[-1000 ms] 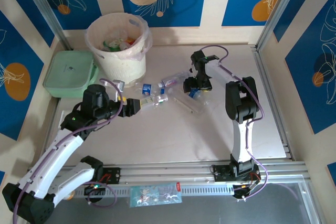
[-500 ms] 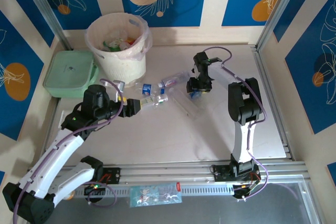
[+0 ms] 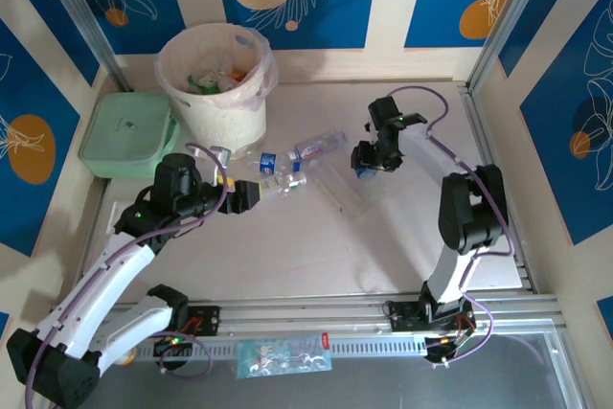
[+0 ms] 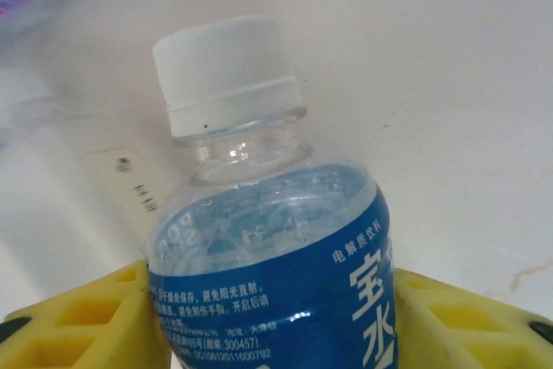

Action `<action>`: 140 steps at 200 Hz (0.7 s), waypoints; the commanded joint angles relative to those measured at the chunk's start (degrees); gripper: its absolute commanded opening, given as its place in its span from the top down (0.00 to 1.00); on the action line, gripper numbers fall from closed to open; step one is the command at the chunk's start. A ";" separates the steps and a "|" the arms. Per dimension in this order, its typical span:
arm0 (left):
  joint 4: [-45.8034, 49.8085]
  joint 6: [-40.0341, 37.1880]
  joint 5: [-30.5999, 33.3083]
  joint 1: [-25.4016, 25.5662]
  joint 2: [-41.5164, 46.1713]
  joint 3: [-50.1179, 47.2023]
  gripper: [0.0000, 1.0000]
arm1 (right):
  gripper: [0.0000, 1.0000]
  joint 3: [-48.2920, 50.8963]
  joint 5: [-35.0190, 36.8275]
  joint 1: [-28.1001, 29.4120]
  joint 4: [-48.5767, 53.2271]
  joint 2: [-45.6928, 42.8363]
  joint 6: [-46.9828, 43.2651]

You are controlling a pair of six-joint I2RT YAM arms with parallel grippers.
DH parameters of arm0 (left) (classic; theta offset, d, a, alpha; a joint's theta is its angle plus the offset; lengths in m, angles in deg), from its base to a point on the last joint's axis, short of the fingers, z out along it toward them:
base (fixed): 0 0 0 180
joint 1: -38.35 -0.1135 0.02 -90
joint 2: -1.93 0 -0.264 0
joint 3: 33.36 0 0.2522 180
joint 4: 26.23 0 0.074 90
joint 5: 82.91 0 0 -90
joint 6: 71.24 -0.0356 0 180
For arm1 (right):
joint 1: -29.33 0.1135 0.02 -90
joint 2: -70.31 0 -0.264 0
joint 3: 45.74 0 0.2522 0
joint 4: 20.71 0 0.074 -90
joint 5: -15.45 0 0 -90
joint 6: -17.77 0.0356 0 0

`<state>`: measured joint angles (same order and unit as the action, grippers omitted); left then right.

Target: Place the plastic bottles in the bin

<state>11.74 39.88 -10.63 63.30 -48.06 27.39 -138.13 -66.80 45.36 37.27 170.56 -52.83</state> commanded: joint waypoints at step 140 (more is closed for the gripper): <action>-14.08 13.05 -12.54 8.94 -7.68 13.60 0.01 | 0.50 3.84 -31.57 9.40 -25.53 -28.85 35.15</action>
<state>2.52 52.01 -18.50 70.51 -54.93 36.87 -135.42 -93.36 52.53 19.33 143.54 -25.83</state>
